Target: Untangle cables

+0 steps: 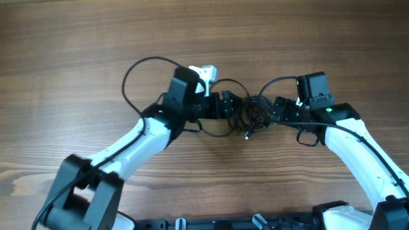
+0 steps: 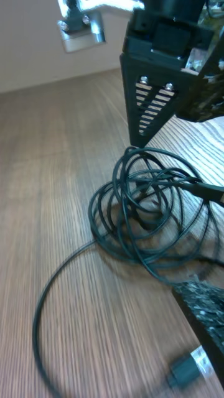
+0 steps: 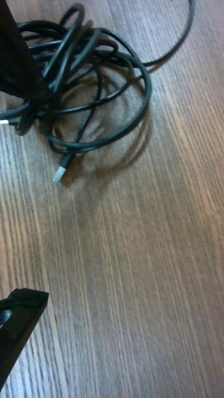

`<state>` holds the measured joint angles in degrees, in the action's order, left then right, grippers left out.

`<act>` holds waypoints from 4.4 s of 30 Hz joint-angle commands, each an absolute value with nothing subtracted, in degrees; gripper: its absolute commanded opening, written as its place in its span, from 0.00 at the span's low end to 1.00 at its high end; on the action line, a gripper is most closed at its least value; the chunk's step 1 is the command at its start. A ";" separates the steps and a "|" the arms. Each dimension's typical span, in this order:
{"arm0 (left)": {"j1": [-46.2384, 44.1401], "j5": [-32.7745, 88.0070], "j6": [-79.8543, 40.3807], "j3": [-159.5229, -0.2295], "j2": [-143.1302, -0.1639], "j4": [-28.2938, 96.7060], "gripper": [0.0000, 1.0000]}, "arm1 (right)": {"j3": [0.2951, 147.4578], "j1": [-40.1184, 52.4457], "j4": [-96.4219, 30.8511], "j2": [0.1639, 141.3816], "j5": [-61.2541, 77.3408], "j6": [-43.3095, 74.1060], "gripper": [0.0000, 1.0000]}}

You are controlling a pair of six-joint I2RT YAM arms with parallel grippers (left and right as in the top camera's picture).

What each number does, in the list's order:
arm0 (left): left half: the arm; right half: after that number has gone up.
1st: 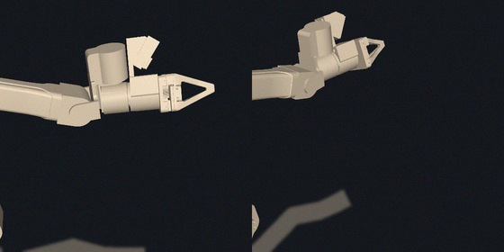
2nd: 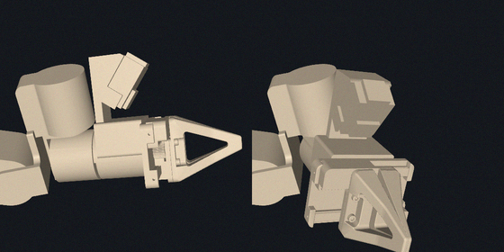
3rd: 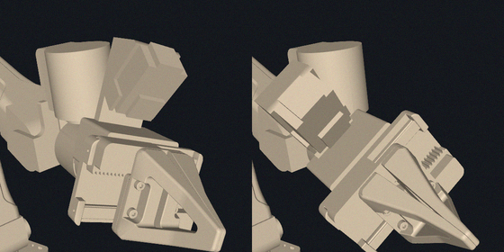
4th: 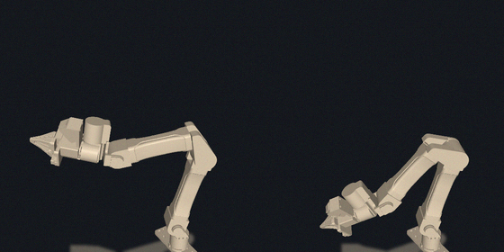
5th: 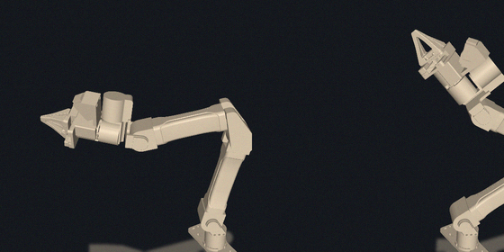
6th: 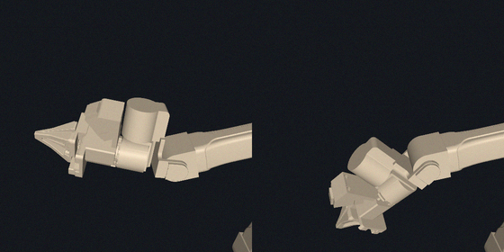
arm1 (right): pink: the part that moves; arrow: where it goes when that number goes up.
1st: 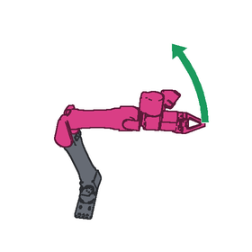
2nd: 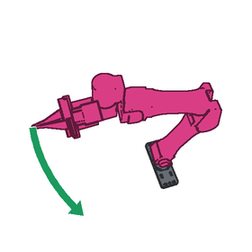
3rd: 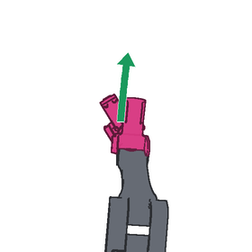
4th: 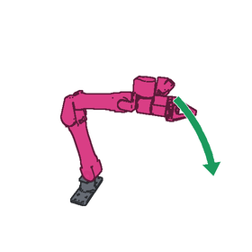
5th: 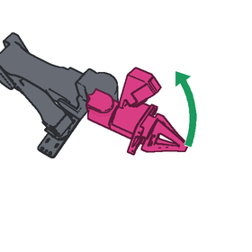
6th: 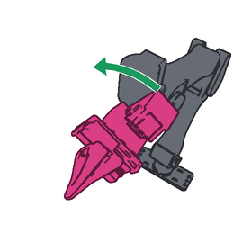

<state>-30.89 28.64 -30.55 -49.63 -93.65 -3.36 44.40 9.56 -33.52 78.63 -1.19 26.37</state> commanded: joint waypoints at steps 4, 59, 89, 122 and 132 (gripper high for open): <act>-37.23 23.29 -37.65 -49.84 -101.27 -14.00 0.80 | 44.69 9.30 -32.60 76.51 -1.41 26.44 1.00; -38.13 13.04 -29.23 -49.82 -96.40 4.05 0.27 | 44.64 9.32 -21.67 91.70 15.00 17.98 0.04; -24.45 59.31 -21.78 -49.82 -89.03 -3.33 0.88 | 51.05 9.32 -20.14 62.89 55.40 4.75 0.04; -4.58 80.77 -19.68 -49.82 -82.35 4.67 0.04 | 50.98 9.32 -24.71 72.95 39.59 5.96 0.44; -20.47 68.88 -13.45 -49.84 -82.35 1.52 0.04 | 50.98 9.93 -21.43 84.36 46.04 5.93 0.50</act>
<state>-19.14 70.17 -15.59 -49.74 -83.44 2.57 50.50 9.34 -21.76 81.67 43.20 7.20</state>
